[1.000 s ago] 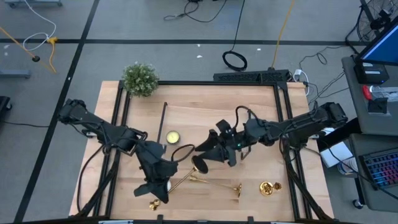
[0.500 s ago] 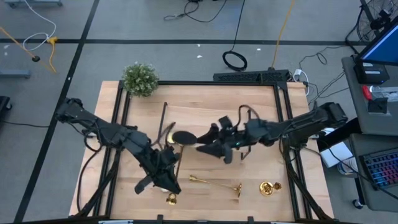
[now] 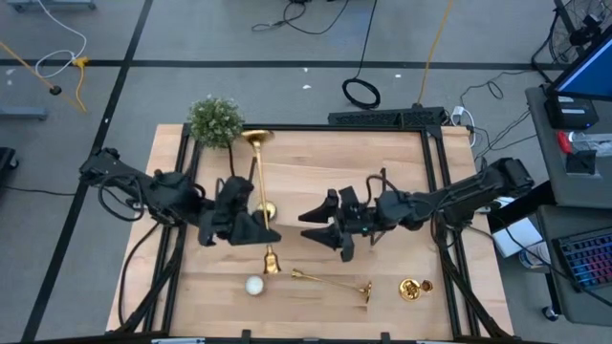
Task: Pick & Place candle stick holders
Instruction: Put the left gold candle holder on the shelf
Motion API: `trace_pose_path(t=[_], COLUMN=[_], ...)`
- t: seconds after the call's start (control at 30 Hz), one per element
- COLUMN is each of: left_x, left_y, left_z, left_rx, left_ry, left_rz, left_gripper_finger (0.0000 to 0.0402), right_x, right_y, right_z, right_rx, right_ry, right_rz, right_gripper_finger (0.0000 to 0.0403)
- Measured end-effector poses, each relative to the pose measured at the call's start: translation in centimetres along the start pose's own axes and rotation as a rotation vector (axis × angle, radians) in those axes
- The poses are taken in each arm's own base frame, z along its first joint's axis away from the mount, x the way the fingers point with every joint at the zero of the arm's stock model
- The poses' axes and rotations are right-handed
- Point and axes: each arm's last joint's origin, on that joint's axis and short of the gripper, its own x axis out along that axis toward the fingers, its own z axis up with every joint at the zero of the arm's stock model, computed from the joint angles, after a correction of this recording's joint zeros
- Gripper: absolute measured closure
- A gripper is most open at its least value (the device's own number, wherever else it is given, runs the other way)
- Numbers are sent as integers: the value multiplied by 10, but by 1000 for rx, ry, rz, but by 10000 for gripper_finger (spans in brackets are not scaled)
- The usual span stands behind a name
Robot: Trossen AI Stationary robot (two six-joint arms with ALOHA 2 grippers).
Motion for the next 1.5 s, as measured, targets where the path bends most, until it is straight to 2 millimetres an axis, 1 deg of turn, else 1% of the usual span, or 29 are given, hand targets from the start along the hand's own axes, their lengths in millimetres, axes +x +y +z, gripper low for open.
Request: trace_pose_path(t=[0.1, 0.23, 0.3, 0.47, 0.53, 0.63, 0.77, 0.87, 0.97, 1.03, 1.17, 1.27, 1.37, 1.5], left_x=[2, 0, 0, -2, -3, -5, -5, 0, 10, 20, 46, 65, 78, 82], left_y=[3, -4, -7, -16, -17, -14, -18, -20, -13, -1, 30, 54, 72, 83], left_z=[-7, -14, -19, -30, -38, -50, -57, -57, -54, -58, -79, -85, -84, -76], left_rx=[-134, -392, -551, -756, -883, -1089, -1314, -1350, -1360, -1366, -1398, -1398, -1376, -1357], left_ry=[27, 60, 70, 92, 82, 60, 71, 82, 35, 18, 43, 81, 116, 156], left_rz=[19, -8, -6, -24, 16, 108, 111, 17, -72, -93, -202, -291, -336, -332], left_gripper_finger=[387, 387, 387, 387, 387, 387, 384, 387, 387, 387, 387, 387, 387, 387], right_x=[-1, -3, -5, -8, -9, -12, -16, -19, -20, -20, -19, -18, -19, -21], right_y=[6, 14, 19, 28, 31, 38, 47, 53, 55, 54, 52, 51, 52, 56], right_z=[-3, -8, -11, -21, -24, -29, -36, -38, -39, -38, -34, -34, -35, -39], right_rx=[-154, -333, -393, -523, -564, -643, -793, -898, -972, -1013, -1046, -1059, -1063, -1076], right_ry=[-2, 8, 10, 52, 68, 81, 91, 79, 75, 72, 52, 53, 63, 76], right_rz=[0, 19, 19, 24, 34, 58, 33, -16, -65, -72, -94, -99, -94, -85], right_gripper_finger=[184, 184, 184, 184, 184, 184, 184, 184, 184, 184, 184, 184, 184, 184])
